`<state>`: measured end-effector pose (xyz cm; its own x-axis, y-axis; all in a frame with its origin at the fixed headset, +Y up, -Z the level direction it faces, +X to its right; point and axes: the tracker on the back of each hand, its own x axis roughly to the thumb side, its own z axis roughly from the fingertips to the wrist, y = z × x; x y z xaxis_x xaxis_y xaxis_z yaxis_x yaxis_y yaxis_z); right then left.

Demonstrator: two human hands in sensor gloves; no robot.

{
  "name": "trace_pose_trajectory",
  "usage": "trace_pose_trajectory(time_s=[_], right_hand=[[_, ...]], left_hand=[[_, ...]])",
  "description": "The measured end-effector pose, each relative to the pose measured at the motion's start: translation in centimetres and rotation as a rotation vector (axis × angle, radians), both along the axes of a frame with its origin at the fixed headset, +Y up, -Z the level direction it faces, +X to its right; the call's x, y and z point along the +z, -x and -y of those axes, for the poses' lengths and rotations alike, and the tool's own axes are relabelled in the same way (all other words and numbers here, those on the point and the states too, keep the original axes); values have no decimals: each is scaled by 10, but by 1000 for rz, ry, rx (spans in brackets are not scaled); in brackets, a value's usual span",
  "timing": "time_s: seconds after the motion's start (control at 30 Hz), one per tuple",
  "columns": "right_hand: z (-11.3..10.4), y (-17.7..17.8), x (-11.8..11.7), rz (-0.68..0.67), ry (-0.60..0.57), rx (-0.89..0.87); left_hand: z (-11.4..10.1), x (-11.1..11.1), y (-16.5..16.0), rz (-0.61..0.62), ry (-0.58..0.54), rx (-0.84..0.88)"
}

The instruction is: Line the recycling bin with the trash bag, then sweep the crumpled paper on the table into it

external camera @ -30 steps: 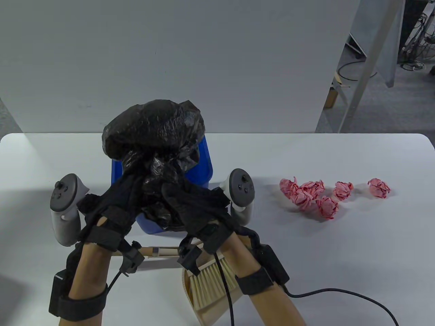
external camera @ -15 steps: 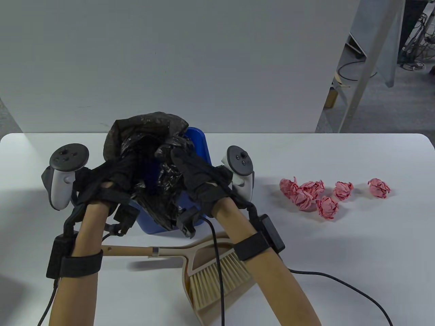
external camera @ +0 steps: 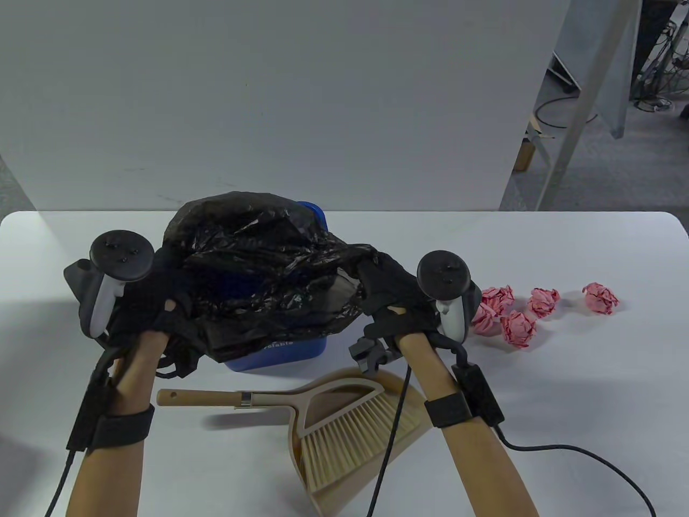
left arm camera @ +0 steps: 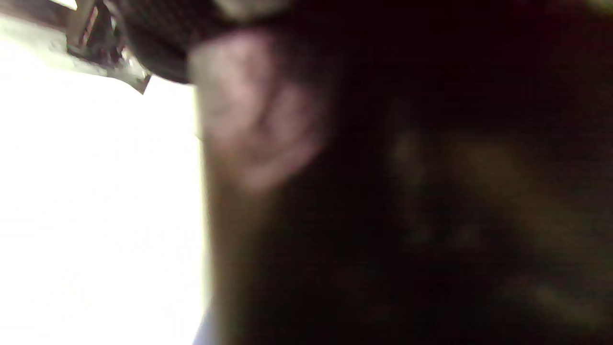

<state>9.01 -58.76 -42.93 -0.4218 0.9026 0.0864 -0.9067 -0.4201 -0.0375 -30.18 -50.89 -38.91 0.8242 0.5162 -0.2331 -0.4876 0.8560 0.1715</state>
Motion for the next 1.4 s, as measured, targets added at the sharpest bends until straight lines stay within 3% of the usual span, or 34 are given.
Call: trace_pose_trajectory(time_s=[0.13, 0.23, 0.4, 0.73, 0.83, 0.97, 1.13, 1.4], right_hand=[[18, -5, -4, 11, 28, 57], [25, -1, -10, 12, 48, 51], [29, 8, -22, 23, 60, 58], [35, 15, -61, 107, 149, -45], [37, 21, -74, 102, 180, -112], [41, 26, -91, 76, 239, -216], [57, 35, -108, -196, 314, -452], [79, 48, -118, -402, 336, -659]], left_hand=[[8, 10, 7, -54, -38, -40], [21, 8, 18, -53, 7, 3], [42, -2, 35, -102, -24, 44], [82, -31, 72, -134, -52, 399], [92, -49, 79, -48, -36, 507], [113, -77, 85, 144, 53, 855], [146, -101, 79, 372, 224, 1332], [167, -116, 67, 454, 295, 1401]])
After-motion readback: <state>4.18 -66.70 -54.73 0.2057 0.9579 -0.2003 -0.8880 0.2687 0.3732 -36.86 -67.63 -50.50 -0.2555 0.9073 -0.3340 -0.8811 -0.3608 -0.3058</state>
